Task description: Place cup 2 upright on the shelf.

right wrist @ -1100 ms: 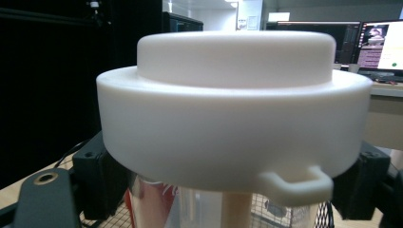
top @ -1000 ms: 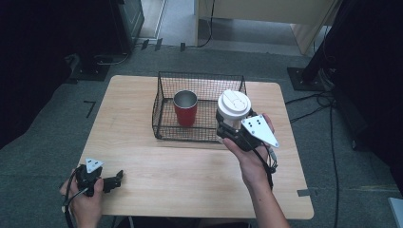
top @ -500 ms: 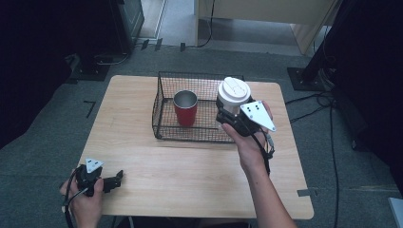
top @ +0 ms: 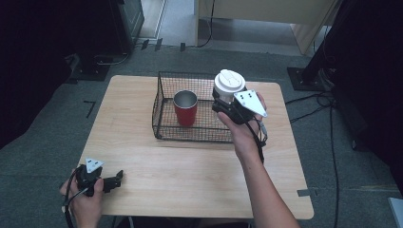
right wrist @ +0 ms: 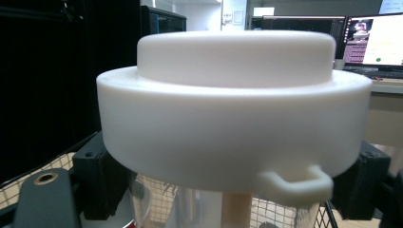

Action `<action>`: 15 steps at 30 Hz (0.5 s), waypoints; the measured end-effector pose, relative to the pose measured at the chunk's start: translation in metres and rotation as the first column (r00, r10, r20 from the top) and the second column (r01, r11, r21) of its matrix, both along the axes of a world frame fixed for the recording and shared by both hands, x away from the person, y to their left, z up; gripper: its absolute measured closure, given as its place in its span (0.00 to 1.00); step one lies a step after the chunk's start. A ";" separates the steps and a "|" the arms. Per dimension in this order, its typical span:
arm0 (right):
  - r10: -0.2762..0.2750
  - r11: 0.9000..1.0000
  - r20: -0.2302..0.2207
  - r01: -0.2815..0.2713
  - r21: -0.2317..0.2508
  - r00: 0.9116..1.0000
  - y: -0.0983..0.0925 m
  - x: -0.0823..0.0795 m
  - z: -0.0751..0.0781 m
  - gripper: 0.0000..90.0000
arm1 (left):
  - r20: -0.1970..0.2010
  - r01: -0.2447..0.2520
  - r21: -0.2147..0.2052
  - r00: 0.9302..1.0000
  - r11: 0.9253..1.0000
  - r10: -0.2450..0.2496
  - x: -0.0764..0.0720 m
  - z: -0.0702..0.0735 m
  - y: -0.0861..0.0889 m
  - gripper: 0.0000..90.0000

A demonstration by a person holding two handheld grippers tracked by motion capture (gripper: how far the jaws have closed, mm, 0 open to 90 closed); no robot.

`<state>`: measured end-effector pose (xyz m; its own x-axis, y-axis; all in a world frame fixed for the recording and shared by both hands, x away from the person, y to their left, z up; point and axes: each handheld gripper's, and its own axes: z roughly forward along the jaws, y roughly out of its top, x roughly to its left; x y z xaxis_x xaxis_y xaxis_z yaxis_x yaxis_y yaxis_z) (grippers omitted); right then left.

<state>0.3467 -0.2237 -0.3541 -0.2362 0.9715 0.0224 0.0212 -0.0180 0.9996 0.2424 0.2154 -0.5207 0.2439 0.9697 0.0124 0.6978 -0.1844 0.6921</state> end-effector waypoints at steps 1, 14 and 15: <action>-0.002 1.000 -0.004 0.002 -0.003 1.000 0.001 0.002 -0.001 0.18 | 0.000 0.000 0.000 1.000 1.000 0.000 0.000 0.000 0.000 0.00; -0.033 0.999 -0.067 0.030 -0.038 0.997 0.005 0.031 -0.024 0.18 | -0.002 0.001 0.001 1.000 1.000 -0.001 0.000 0.000 0.000 0.00; -0.033 0.999 -0.075 0.030 -0.035 0.997 0.006 0.033 -0.026 0.18 | -0.001 0.001 0.001 1.000 1.000 -0.001 0.000 0.000 0.000 0.00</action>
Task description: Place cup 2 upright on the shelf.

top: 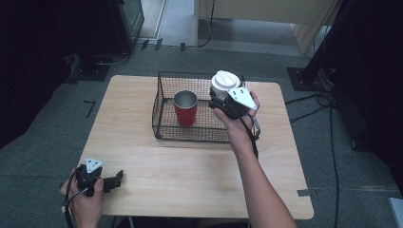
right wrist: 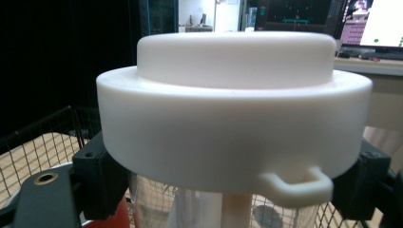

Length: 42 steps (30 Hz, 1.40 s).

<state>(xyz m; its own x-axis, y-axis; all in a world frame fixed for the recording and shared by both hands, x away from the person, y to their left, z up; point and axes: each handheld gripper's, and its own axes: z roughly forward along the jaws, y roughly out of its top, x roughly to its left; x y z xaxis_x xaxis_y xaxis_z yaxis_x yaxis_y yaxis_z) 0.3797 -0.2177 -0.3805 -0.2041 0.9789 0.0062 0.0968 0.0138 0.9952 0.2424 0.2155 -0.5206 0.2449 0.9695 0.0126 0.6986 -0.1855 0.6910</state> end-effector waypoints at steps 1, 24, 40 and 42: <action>-0.001 1.000 -0.006 0.001 -0.004 1.000 0.000 0.002 -0.002 0.18 | 0.000 0.000 0.000 1.000 1.000 0.000 0.000 0.000 0.000 0.00; 0.019 1.000 -0.187 -0.014 0.025 0.982 0.013 0.027 -0.045 0.17 | 0.000 0.000 0.000 1.000 1.000 0.000 0.000 0.000 0.000 0.00; 0.029 0.999 -0.274 -0.032 -0.008 0.961 0.012 0.020 -0.049 0.17 | 0.000 0.000 0.000 1.000 1.000 0.000 0.000 0.000 0.000 0.00; 0.027 0.999 -0.290 -0.034 -0.020 0.957 0.014 0.017 -0.048 0.17 | 0.000 0.000 0.000 1.000 1.000 0.000 0.000 0.000 0.000 0.00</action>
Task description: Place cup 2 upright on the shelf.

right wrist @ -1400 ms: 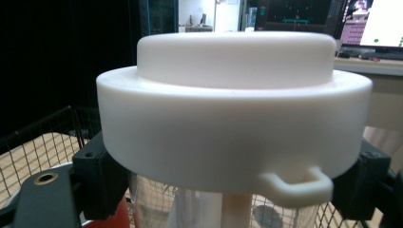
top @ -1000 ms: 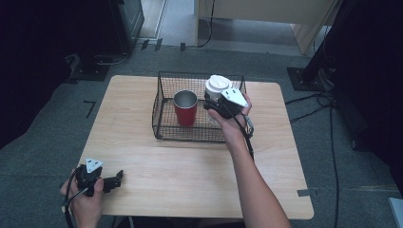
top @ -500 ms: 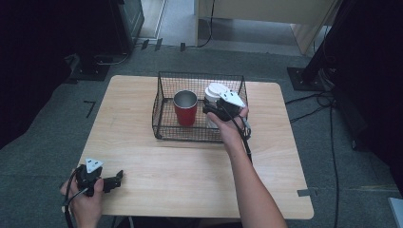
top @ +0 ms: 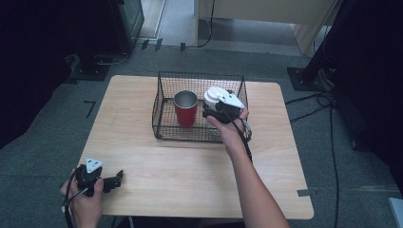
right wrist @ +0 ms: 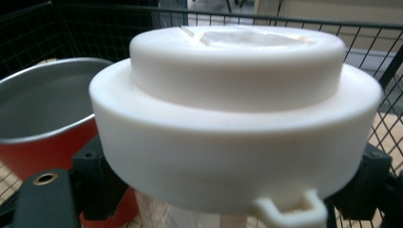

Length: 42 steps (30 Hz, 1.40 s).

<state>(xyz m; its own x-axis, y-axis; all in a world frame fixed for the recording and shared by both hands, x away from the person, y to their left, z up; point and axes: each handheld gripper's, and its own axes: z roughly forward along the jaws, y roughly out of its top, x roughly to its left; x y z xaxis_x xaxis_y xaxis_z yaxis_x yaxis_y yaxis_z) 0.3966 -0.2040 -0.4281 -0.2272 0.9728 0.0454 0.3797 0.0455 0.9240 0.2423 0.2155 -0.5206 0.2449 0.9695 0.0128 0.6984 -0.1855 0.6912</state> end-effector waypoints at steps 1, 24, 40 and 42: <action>-0.001 1.000 -0.009 0.001 -0.005 1.000 0.001 -0.001 0.001 0.17 | 0.000 0.000 0.000 1.000 1.000 0.000 0.000 0.000 0.000 0.00; -0.072 0.994 -0.104 0.080 0.079 0.992 -0.010 -0.012 0.001 0.17 | 0.000 0.000 0.000 1.000 1.000 0.000 0.000 0.000 0.000 0.00; -0.096 0.994 -0.172 0.102 0.027 0.980 -0.003 -0.019 0.003 0.00 | 0.000 0.001 0.001 1.000 1.000 -0.001 0.000 0.000 0.000 0.00; -0.093 0.995 -0.161 0.098 0.026 0.983 -0.003 -0.021 0.005 0.00 | 0.000 0.001 0.001 1.000 1.000 -0.001 0.000 0.000 0.000 0.00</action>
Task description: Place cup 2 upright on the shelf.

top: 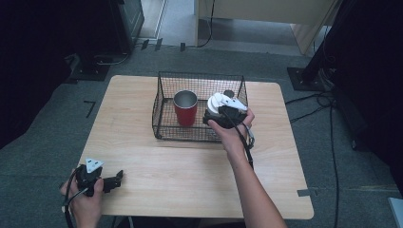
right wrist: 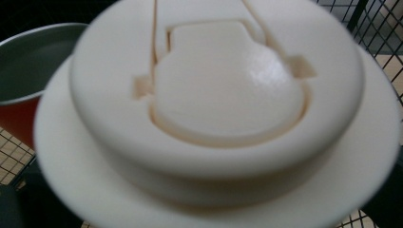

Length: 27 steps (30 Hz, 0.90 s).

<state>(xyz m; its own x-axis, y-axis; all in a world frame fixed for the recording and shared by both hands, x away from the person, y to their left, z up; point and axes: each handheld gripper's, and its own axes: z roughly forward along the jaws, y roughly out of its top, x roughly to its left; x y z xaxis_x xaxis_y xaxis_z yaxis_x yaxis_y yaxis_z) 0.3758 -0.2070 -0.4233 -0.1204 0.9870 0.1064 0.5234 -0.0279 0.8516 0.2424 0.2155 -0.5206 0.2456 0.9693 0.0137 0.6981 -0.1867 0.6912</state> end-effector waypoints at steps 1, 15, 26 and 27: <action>0.001 1.000 0.007 -0.001 0.002 1.000 0.000 -0.001 0.001 0.00 | 0.000 0.000 0.000 1.000 1.000 0.000 0.000 0.000 0.000 0.00; 0.031 0.999 0.041 -0.031 -0.015 0.999 -0.002 -0.016 0.011 0.00 | 0.000 -0.001 -0.001 1.000 1.000 0.001 0.000 0.000 0.000 0.00; 0.059 0.998 0.080 -0.059 -0.005 0.995 -0.012 -0.036 0.026 0.00 | 0.000 -0.001 -0.001 1.000 1.000 0.001 0.000 0.000 0.000 0.00; 0.061 0.998 0.084 -0.060 -0.008 0.995 -0.014 -0.039 0.027 0.00 | 0.000 -0.001 -0.002 1.000 1.000 0.001 0.000 0.000 0.000 0.00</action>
<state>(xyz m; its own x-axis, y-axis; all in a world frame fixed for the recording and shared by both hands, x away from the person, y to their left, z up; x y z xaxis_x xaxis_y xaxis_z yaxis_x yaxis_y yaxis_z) 0.3371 -0.2205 -0.3960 -0.1883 0.9782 0.0878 0.4506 0.0066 0.8927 0.2424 0.2154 -0.5206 0.2444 0.9696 0.0123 0.6982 -0.1848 0.6916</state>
